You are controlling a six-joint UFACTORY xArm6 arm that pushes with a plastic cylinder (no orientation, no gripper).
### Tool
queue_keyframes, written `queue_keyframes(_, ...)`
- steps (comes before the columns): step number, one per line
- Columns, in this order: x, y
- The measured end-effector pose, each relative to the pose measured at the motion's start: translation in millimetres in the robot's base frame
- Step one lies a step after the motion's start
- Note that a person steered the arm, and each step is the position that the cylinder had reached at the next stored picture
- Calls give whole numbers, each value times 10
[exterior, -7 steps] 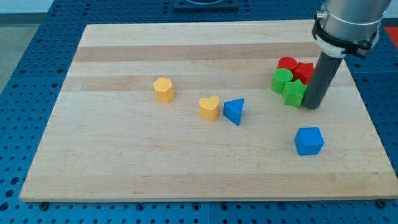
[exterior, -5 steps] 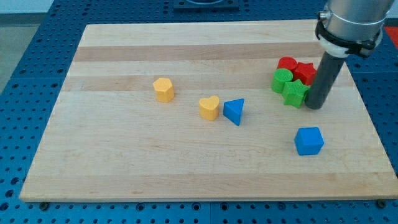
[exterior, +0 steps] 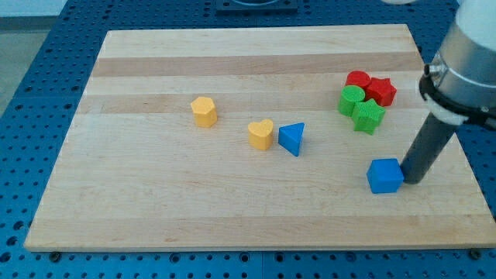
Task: Form a triangle with blue blocks and yellow heart
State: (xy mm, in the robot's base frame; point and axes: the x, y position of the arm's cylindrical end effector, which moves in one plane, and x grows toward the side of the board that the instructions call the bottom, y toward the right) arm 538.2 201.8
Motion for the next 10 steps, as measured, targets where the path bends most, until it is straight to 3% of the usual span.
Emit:
queue_keyframes(3,-34,-700)
queue_keyframes(6,-634,-1802)
queue_keyframes(9,-1070,-1935)
queue_keyframes(10,-1009,-1935)
